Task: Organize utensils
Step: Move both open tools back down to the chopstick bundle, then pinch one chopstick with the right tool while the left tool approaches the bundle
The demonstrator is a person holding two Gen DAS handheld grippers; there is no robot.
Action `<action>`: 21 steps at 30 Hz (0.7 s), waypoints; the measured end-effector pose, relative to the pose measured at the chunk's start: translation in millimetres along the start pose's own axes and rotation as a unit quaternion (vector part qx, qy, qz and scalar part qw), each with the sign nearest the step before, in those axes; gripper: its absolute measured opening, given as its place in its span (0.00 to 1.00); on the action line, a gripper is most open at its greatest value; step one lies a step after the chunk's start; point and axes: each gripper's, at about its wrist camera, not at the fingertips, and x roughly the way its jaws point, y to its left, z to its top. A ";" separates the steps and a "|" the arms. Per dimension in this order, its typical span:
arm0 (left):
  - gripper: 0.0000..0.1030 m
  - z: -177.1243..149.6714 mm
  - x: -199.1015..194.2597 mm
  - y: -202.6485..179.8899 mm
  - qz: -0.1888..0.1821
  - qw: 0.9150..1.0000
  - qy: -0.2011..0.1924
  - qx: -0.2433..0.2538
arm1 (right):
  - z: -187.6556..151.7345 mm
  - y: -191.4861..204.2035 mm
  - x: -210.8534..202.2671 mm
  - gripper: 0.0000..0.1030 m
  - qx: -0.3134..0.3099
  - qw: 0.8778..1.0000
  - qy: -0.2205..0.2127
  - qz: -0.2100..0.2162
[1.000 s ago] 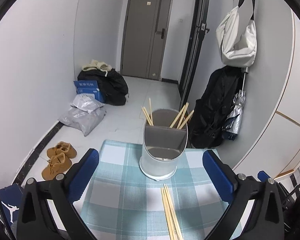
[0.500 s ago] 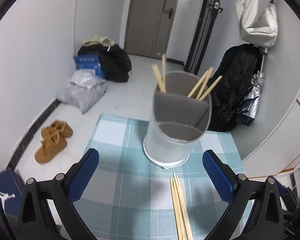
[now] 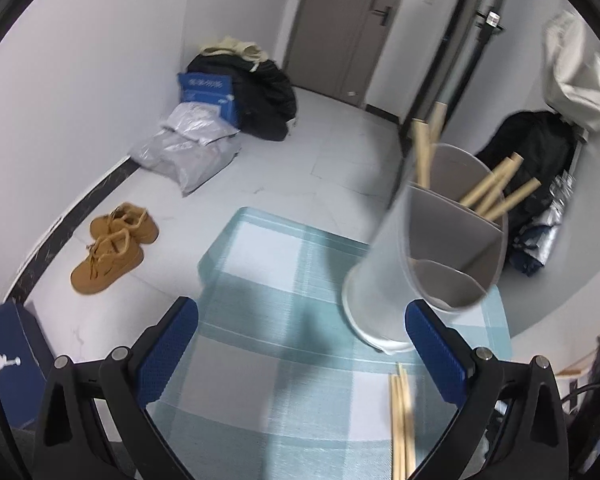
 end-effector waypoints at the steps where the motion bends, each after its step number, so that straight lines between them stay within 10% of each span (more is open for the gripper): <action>1: 0.99 1.2 0.9 4.2 -0.001 1.000 0.003 -0.009 | 2.4 4.4 10.4 0.54 -0.006 1.000 0.013 0.005; 9: 0.99 -0.4 3.1 9.1 -0.002 1.000 0.017 -0.019 | 5.9 30.9 54.3 0.21 -0.061 0.996 0.069 -0.006; 21: 0.99 4.8 5.9 20.8 -0.001 0.999 0.027 -0.036 | -1.4 52.0 60.1 0.17 -0.119 0.988 0.089 -0.033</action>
